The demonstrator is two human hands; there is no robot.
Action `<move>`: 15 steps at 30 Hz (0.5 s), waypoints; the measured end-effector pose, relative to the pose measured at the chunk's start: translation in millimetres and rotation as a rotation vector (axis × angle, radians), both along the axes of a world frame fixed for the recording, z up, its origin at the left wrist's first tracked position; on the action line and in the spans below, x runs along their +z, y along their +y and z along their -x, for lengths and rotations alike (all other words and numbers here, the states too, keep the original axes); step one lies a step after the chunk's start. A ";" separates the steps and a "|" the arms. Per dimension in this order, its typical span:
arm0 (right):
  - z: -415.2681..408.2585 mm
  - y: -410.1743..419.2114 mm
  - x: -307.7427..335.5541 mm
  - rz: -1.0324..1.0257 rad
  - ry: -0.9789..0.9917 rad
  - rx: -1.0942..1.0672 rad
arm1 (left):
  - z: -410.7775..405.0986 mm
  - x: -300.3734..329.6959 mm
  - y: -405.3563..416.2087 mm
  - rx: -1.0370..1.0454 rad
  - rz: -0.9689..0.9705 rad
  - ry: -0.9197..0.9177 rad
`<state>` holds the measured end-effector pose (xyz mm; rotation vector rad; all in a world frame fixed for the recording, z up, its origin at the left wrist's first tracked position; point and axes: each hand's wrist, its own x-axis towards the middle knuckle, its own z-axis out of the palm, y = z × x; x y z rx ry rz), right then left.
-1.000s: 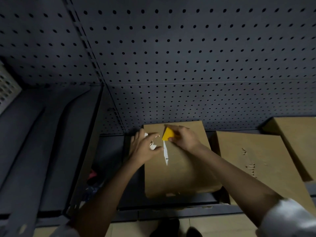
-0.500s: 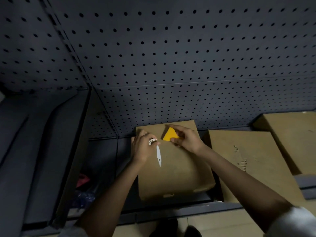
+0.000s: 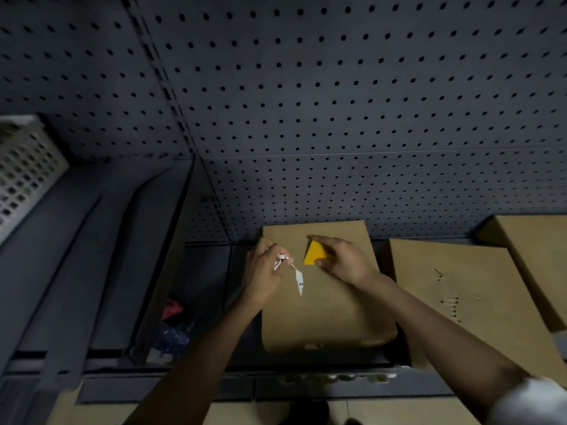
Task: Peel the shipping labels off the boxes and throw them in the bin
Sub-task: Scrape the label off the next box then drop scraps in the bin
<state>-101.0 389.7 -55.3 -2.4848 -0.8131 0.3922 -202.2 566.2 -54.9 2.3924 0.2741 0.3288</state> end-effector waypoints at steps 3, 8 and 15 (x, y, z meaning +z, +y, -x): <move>2.8 -0.6 2.7 0.002 -0.009 0.011 | 5.3 9.6 -4.9 -0.017 0.001 -0.031; 16.0 -8.5 5.5 0.022 -0.024 0.068 | 21.6 31.8 -21.1 0.024 0.084 -0.143; 43.6 -25.7 10.0 -0.038 0.037 0.157 | 47.8 79.8 -40.7 0.092 0.160 -0.187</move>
